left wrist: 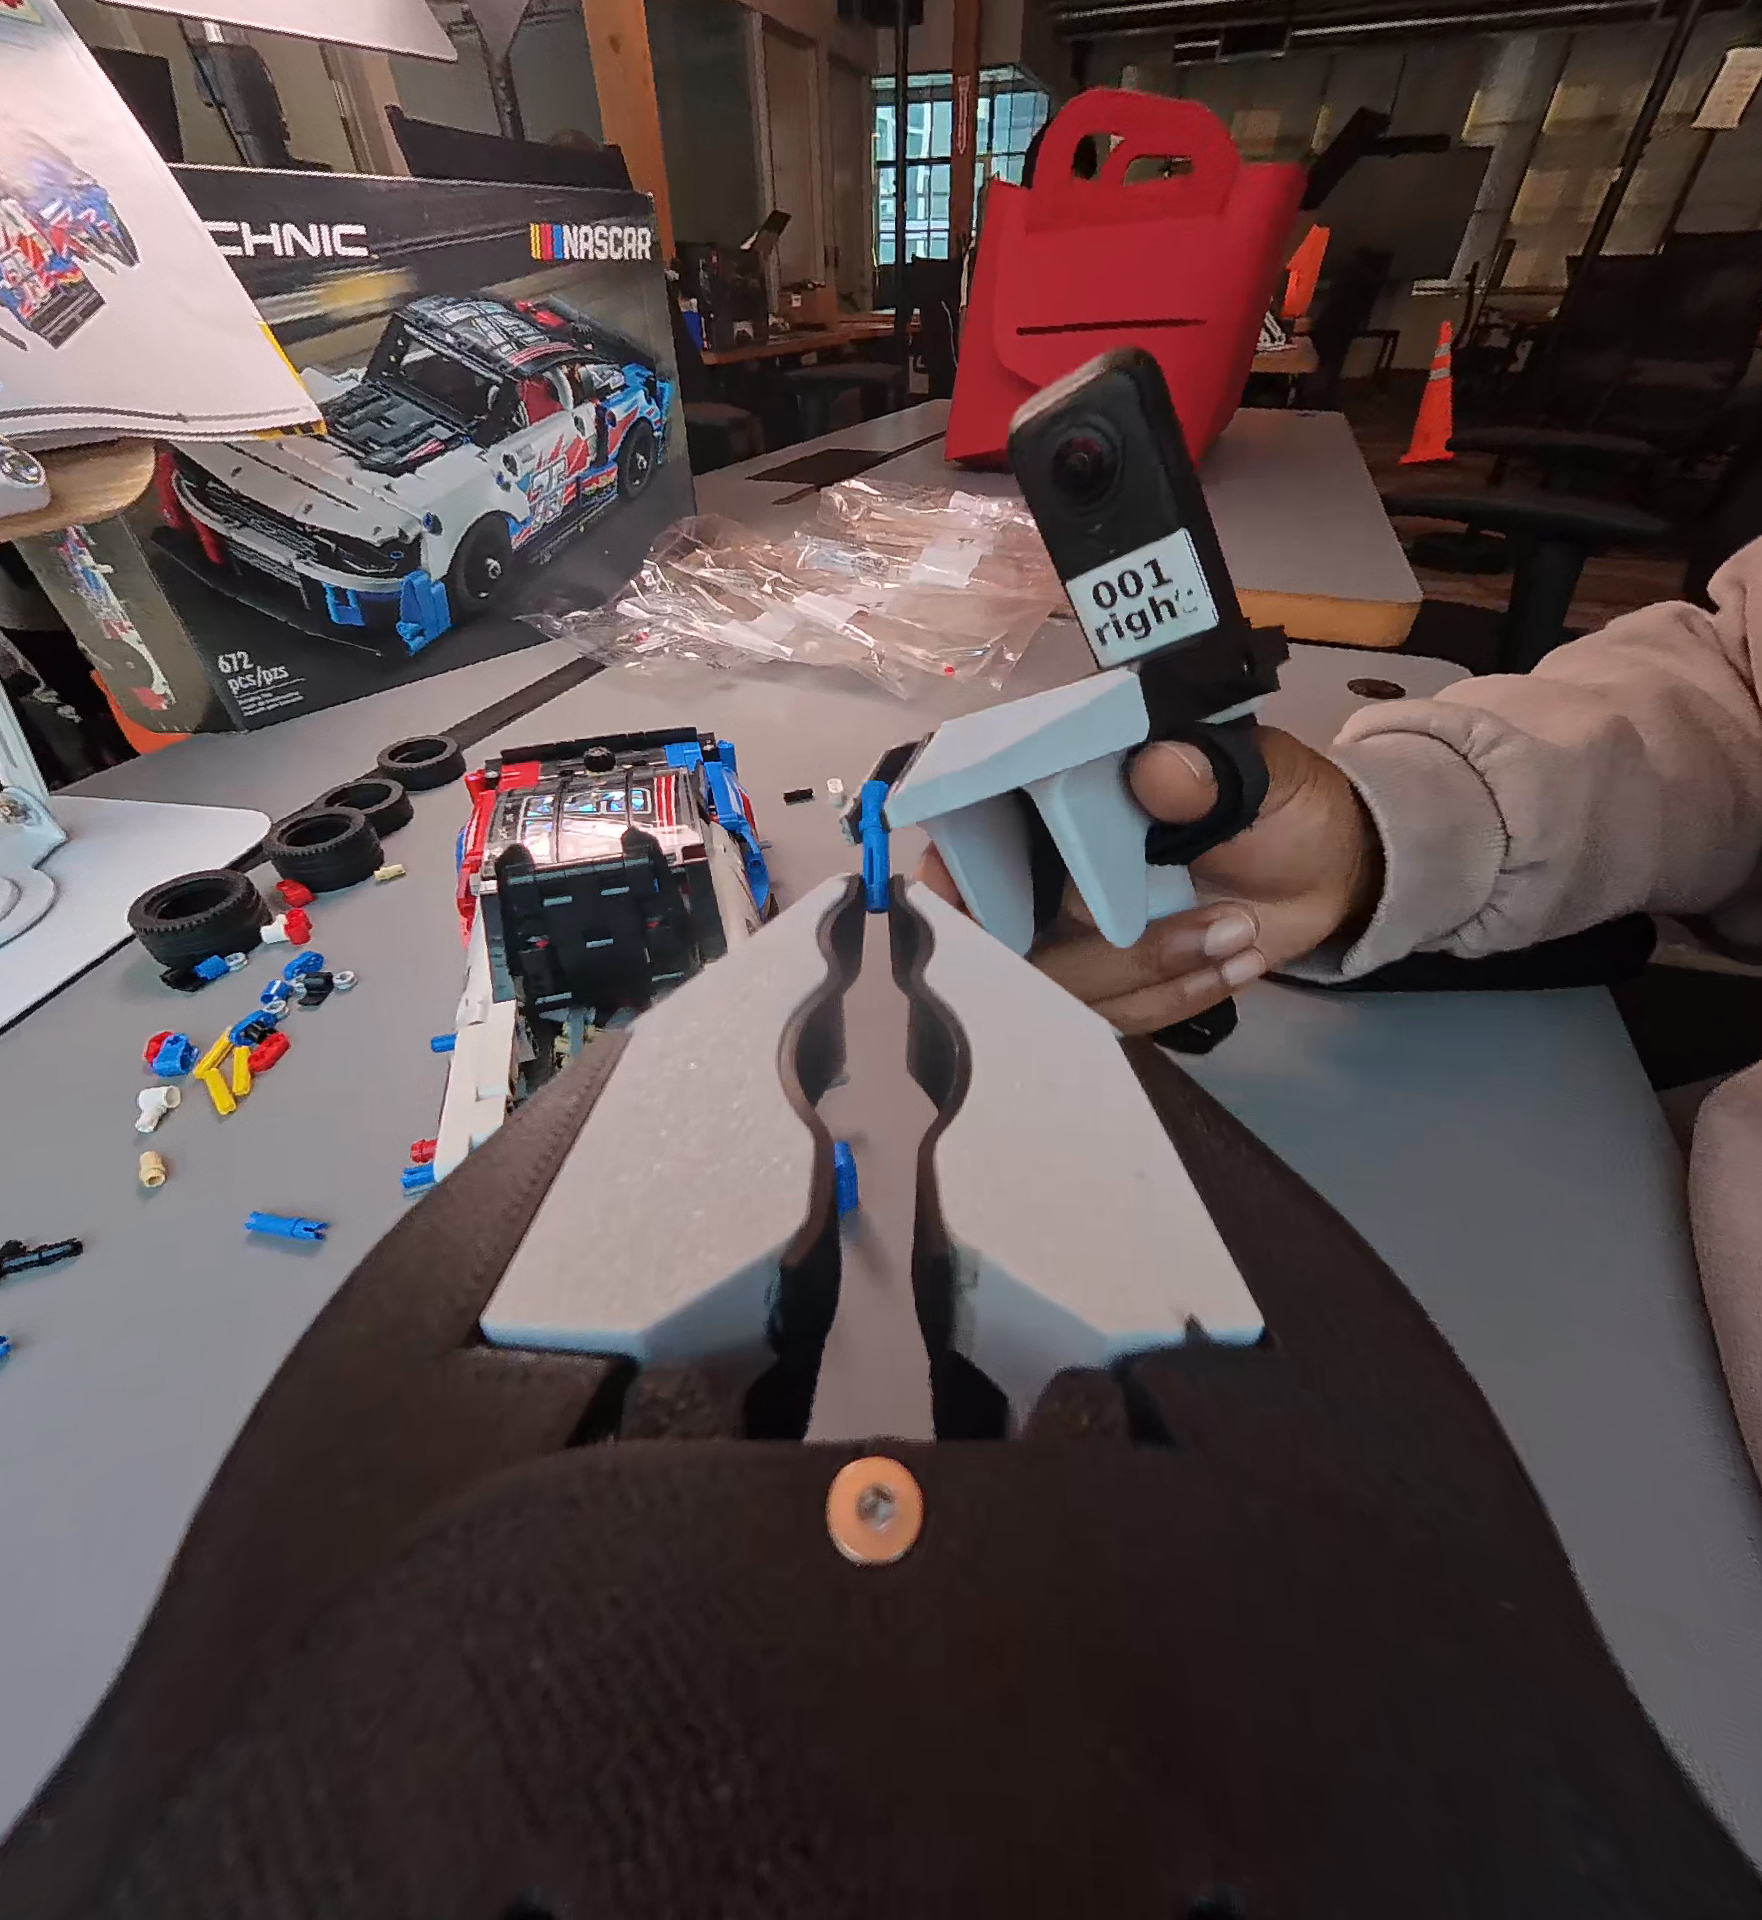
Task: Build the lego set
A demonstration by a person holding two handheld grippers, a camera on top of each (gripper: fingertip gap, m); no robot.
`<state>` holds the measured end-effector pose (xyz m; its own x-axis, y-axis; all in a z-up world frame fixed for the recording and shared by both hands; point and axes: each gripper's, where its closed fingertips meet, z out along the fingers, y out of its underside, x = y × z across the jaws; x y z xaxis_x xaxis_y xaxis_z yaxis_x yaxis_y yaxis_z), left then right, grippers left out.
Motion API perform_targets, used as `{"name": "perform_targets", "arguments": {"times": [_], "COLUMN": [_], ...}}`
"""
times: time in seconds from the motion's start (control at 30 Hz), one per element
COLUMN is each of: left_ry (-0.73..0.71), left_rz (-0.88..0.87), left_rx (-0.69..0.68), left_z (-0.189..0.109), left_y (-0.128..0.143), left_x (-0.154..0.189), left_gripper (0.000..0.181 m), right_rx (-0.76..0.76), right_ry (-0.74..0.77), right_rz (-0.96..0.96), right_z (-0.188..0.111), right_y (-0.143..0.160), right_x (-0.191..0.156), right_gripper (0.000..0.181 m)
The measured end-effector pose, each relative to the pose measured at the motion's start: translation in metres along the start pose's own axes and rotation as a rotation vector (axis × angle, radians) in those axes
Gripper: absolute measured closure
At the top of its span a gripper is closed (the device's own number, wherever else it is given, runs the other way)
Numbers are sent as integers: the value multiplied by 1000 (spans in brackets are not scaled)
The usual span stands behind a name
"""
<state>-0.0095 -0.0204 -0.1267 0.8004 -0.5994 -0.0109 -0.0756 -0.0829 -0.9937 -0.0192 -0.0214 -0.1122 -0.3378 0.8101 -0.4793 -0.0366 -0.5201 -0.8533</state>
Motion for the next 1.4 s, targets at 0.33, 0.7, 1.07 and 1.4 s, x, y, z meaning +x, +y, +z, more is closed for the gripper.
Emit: {"name": "perform_targets", "arguments": {"times": [0.33,0.7,1.07,1.4], "left_ry": [61,134,99,-74], "left_rz": [170,54,-159,1046], "left_rx": [-141,-269,-717,-706], "left_z": [1,6,10,-1], "left_y": [19,47,126,124], "left_x": [12,18,22,11], "left_gripper": [179,176,169,175], "right_rx": [-316,-429,-484,-596], "right_ry": [-68,-73,34,13], "right_rz": [-285,-332,-444,-473], "right_z": [-12,-20,-70,-73], "right_y": [25,37,15,41], "right_x": [-3,3,28,30], "right_gripper": [177,178,178,178]}}
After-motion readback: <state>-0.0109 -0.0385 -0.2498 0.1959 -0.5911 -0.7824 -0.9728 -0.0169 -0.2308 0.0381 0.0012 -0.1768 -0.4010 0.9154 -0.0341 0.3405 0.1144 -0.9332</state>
